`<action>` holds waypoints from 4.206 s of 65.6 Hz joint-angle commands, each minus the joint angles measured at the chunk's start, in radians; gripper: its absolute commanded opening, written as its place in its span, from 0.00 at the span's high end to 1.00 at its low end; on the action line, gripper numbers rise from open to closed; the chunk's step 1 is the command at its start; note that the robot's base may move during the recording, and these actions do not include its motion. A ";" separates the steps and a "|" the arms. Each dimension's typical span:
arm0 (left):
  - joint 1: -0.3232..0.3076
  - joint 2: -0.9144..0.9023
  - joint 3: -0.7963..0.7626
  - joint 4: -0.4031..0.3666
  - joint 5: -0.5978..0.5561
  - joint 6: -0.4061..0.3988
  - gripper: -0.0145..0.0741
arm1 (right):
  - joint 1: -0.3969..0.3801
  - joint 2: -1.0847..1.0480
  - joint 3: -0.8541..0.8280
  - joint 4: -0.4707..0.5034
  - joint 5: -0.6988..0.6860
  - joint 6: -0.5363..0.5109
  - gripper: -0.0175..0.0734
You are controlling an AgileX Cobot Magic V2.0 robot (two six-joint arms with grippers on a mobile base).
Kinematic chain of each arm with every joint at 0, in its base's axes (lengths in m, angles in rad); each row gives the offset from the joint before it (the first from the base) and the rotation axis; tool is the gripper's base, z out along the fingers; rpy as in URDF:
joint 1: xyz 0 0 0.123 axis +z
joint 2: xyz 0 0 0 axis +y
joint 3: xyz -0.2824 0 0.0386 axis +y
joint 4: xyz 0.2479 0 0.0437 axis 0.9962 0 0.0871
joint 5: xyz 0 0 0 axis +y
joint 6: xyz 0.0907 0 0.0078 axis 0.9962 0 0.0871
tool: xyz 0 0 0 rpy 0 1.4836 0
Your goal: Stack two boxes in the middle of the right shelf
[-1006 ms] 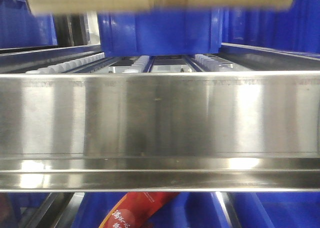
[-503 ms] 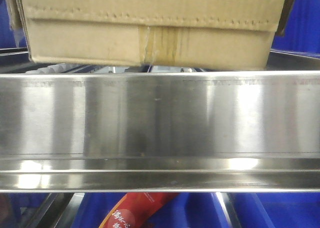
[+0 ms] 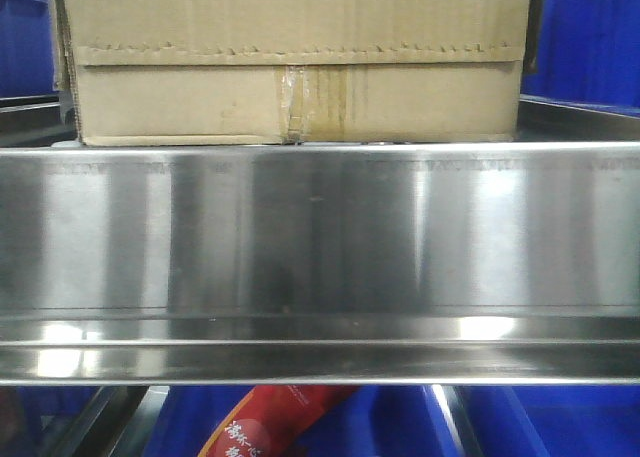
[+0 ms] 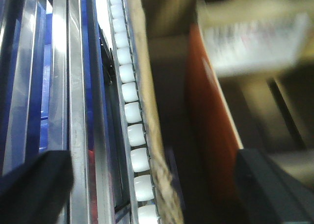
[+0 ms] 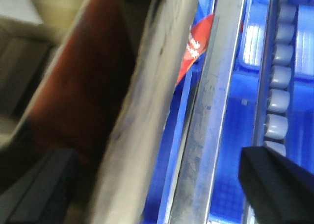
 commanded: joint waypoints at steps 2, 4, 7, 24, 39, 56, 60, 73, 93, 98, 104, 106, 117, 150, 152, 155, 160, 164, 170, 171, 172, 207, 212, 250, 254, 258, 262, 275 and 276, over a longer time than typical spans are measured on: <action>0.005 -0.054 -0.007 -0.007 -0.013 0.002 0.30 | -0.005 -0.065 -0.006 -0.009 -0.031 -0.007 0.28; 0.005 -0.067 -0.007 -0.007 -0.013 0.002 0.30 | -0.005 -0.081 -0.006 -0.009 -0.040 -0.007 0.30; 0.005 -0.088 -0.007 -0.008 -0.013 0.002 0.30 | -0.005 -0.105 -0.006 -0.012 -0.048 -0.007 0.34; 0.005 -0.240 0.103 -0.008 -0.013 0.002 0.34 | -0.005 -0.245 0.020 -0.042 -0.096 -0.027 0.64; 0.005 -0.462 0.466 -0.041 -0.127 0.002 0.68 | -0.005 -0.429 0.287 -0.054 -0.193 -0.068 0.98; 0.005 -0.751 0.849 -0.041 -0.369 0.002 0.96 | -0.005 -0.733 0.799 -0.054 -0.512 -0.076 0.98; 0.005 -0.816 0.924 -0.036 -0.410 0.002 0.96 | -0.005 -0.803 0.900 -0.054 -0.572 -0.090 0.98; 0.005 -1.046 1.174 -0.022 -0.606 0.002 0.96 | -0.005 -1.041 1.183 -0.054 -0.719 -0.120 0.98; 0.005 -1.381 1.456 -0.022 -0.839 0.002 0.96 | -0.005 -1.372 1.378 -0.054 -0.844 -0.120 0.98; 0.005 -1.434 1.486 -0.022 -0.865 0.002 0.96 | -0.005 -1.412 1.390 -0.054 -0.863 -0.120 0.98; 0.005 -1.471 1.500 -0.022 -0.864 0.002 0.96 | -0.005 -1.427 1.390 -0.054 -0.870 -0.120 0.98; 0.005 -1.479 1.500 -0.022 -0.864 0.002 0.96 | -0.005 -1.427 1.390 -0.054 -0.870 -0.120 0.98; 0.005 -1.488 1.500 -0.022 -0.864 0.002 0.96 | -0.005 -1.427 1.390 -0.054 -0.868 -0.120 0.98; 0.005 -1.488 1.500 -0.022 -0.864 0.002 0.96 | -0.005 -1.427 1.390 -0.054 -0.868 -0.120 0.98; 0.005 -1.488 1.500 -0.022 -0.864 0.002 0.96 | -0.005 -1.427 1.390 -0.054 -0.868 -0.120 0.98; 0.005 -1.488 1.500 -0.022 -0.864 0.002 0.96 | -0.005 -1.427 1.390 -0.054 -0.868 -0.120 0.98; 0.010 -1.487 1.500 -0.036 -0.864 0.002 0.96 | -0.005 -1.427 1.390 -0.054 -0.868 -0.120 0.98; 0.037 -1.488 1.500 -0.040 -0.849 0.002 0.96 | -0.005 -1.427 1.390 -0.054 -0.868 -0.120 0.98; 0.111 -1.497 1.513 -0.068 -0.842 0.077 0.96 | -0.005 -1.427 1.390 -0.054 -0.868 -0.120 0.98; 0.125 -1.502 1.518 -0.081 -0.844 0.101 0.96 | -0.005 -1.427 1.390 -0.054 -0.868 -0.120 0.98; 0.139 -1.506 1.524 -0.099 -0.851 0.133 0.96 | -0.005 -1.427 1.390 -0.054 -0.868 -0.120 0.98; 0.358 -1.680 1.963 -0.206 -1.107 0.188 0.96 | -0.005 -1.427 1.390 -0.054 -0.870 -0.120 0.98; 0.343 -1.680 1.990 -0.206 -1.180 0.188 0.96 | -0.005 -1.427 1.390 -0.054 -0.870 -0.120 0.98; 0.290 -1.680 1.990 -0.206 -1.177 0.188 0.96 | -0.005 -1.427 1.390 -0.054 -0.868 -0.120 0.98; 0.290 -1.680 1.990 -0.206 -1.177 0.188 0.96 | -0.005 -1.427 1.390 -0.054 -0.868 -0.120 0.98; 0.290 -1.680 1.990 -0.206 -1.177 0.188 0.96 | -0.005 -1.427 1.390 -0.054 -0.868 -0.120 0.98; 0.290 -1.680 1.990 -0.206 -1.177 0.188 0.96 | -0.005 -1.427 1.390 -0.054 -0.868 -0.120 0.98; 0.290 -1.680 1.990 -0.206 -1.177 0.188 0.96 | -0.005 -1.427 1.390 -0.054 -0.868 -0.120 0.98; 0.290 -1.680 1.990 -0.206 -1.177 0.188 0.96 | -0.005 -1.427 1.390 -0.054 -0.868 -0.120 0.98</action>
